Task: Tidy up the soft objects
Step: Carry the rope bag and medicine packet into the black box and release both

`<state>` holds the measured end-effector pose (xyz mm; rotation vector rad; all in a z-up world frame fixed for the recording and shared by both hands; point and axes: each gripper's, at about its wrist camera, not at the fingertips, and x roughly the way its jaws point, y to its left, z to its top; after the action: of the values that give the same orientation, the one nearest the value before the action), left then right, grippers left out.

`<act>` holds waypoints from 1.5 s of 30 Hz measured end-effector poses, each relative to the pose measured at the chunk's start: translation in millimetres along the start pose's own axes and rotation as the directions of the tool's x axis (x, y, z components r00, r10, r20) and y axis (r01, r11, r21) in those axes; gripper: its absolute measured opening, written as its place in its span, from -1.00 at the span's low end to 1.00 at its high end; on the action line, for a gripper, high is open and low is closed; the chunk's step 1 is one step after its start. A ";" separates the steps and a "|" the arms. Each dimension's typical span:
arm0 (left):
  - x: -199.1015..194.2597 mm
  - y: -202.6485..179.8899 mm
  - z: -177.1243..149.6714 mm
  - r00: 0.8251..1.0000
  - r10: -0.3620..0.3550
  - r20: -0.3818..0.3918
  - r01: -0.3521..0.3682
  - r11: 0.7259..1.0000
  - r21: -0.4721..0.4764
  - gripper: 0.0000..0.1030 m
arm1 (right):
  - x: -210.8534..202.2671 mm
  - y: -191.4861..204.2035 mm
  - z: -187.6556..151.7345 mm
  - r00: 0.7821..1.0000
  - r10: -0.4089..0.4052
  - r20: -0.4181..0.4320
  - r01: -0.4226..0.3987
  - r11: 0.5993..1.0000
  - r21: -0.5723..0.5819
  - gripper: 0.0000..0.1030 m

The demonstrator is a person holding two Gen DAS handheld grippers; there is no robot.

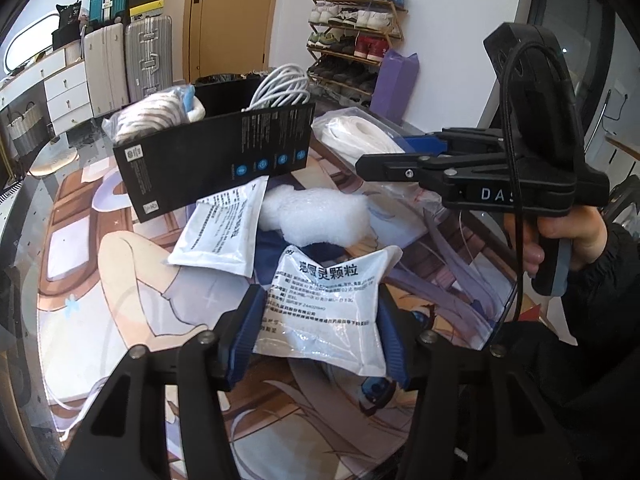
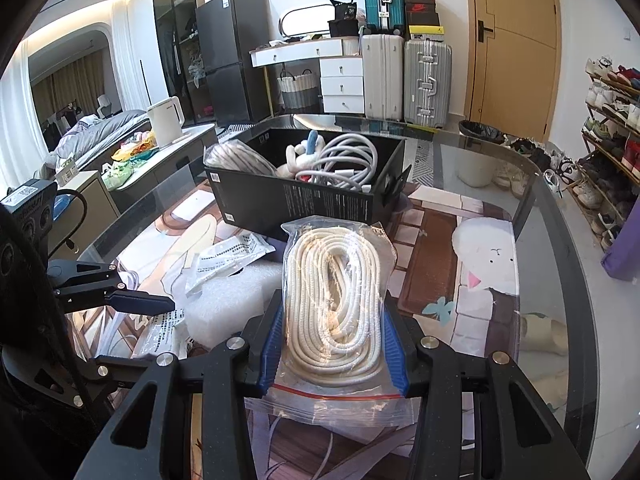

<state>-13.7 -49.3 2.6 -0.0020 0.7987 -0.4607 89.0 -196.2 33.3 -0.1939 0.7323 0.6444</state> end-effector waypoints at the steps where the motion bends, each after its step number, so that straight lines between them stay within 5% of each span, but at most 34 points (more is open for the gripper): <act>1: -2.6 -0.6 0.6 1.000 -0.004 0.009 0.004 1.000 -0.001 0.04 | -1.6 0.4 0.1 1.000 0.001 0.007 -0.001 1.000 -0.001 -0.15; 14: -32.2 8.3 12.2 0.989 0.046 0.144 -0.041 0.998 -0.041 0.04 | -43.7 1.2 5.6 0.971 0.084 0.223 -0.087 0.996 0.004 -0.15; 21: -37.9 16.5 21.8 0.976 0.099 0.193 -0.087 0.994 -0.072 0.04 | -54.4 0.6 7.0 0.962 0.086 0.258 -0.093 0.996 0.013 -0.15; 36: -49.7 42.8 58.9 0.892 0.318 0.321 -0.281 0.947 -0.157 0.04 | -65.8 -5.0 18.4 0.939 0.092 0.332 -0.119 0.991 0.062 -0.14; 45: -45.0 63.3 85.2 0.873 0.355 0.334 -0.304 0.932 -0.195 0.04 | -64.4 -8.4 40.5 0.928 0.095 0.361 -0.131 0.988 0.077 -0.15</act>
<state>43.1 11.2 82.6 -0.0752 0.4466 -0.0712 80.6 -218.2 106.1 0.0588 0.4247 0.7271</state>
